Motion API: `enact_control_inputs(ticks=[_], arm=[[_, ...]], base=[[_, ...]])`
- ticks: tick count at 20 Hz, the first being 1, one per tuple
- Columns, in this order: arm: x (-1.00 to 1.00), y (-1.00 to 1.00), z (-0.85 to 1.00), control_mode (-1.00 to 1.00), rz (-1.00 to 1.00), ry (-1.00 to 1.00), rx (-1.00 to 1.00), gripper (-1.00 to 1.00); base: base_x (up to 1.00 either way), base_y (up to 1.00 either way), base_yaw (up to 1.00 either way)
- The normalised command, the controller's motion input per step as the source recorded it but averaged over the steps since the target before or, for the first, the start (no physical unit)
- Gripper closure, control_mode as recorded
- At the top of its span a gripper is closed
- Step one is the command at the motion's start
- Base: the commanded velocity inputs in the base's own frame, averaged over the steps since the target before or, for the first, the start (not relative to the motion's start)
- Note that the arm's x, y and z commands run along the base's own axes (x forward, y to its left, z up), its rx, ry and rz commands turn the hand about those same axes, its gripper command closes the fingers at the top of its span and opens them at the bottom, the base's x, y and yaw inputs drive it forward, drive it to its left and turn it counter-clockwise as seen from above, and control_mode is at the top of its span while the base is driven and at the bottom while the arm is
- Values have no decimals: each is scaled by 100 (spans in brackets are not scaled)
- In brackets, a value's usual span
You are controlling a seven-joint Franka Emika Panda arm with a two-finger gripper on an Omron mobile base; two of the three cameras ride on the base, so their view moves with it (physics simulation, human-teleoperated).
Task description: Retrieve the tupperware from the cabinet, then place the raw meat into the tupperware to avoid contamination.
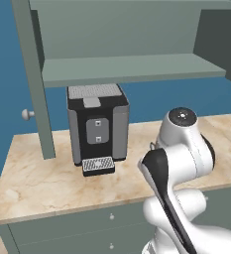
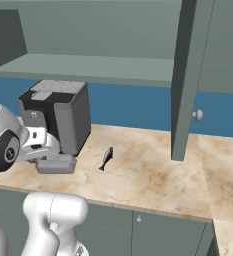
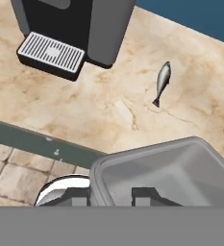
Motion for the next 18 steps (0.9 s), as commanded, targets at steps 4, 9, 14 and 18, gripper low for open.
enact_control_inputs(ticks=[4,9,14,18], arm=[[31,0,-29,-100,-5,0,0,100],[24,0,-34,-100,-6,0,0,100],[20,0,-34,-100,-6,0,0,100],[24,0,-29,-100,-6,-1,0,100]], base=[[0,0,0],[0,0,0],[0,0,0],[0,0,0]])
